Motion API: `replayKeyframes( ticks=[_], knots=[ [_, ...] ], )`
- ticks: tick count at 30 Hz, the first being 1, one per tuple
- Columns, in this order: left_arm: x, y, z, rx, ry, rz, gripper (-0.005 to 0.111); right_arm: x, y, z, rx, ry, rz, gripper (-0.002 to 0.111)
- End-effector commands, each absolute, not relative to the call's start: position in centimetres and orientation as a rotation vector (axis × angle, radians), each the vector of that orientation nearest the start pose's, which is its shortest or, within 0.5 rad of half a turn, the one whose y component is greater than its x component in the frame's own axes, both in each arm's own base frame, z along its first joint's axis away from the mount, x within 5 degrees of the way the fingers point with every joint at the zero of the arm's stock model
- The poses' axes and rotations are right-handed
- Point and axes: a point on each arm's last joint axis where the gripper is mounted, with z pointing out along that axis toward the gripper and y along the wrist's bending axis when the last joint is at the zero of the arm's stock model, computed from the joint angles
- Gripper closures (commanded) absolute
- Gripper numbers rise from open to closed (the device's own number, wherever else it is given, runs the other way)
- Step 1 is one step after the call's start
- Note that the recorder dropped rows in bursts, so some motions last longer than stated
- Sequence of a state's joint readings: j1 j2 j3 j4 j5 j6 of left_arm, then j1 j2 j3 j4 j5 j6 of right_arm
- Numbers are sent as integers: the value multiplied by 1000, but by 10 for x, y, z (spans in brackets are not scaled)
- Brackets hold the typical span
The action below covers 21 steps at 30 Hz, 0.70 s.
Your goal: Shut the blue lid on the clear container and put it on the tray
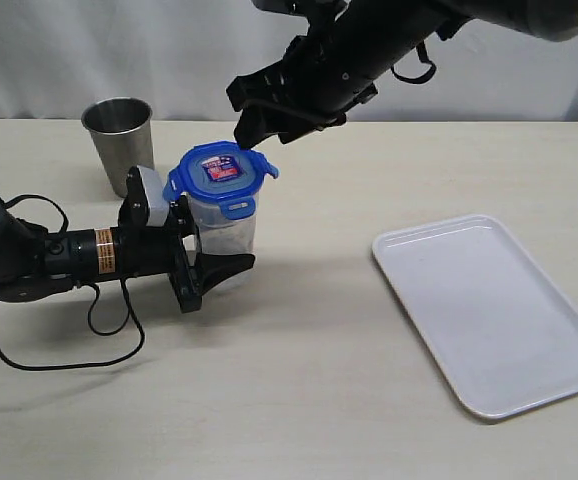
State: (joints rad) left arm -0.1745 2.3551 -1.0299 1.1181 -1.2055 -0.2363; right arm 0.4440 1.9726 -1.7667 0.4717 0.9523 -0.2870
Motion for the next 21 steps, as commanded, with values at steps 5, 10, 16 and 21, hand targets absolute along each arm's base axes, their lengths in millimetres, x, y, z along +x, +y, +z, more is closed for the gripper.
replayKeyframes(
  ticks=[5, 10, 16, 21],
  knots=[
    [358, -140, 54, 1086, 1467, -814, 107, 390, 229, 262, -727, 2603, 742, 67],
    [358, -140, 54, 1086, 1467, -814, 107, 390, 231, 246, -750, 2667, 762, 67],
    [358, -140, 54, 1075, 1478, -826, 107, 391, 238, 219, -805, 2728, 859, 67],
    [358, -140, 54, 1075, 1478, -826, 107, 391, 239, 197, -849, 2796, 875, 67]
  ],
)
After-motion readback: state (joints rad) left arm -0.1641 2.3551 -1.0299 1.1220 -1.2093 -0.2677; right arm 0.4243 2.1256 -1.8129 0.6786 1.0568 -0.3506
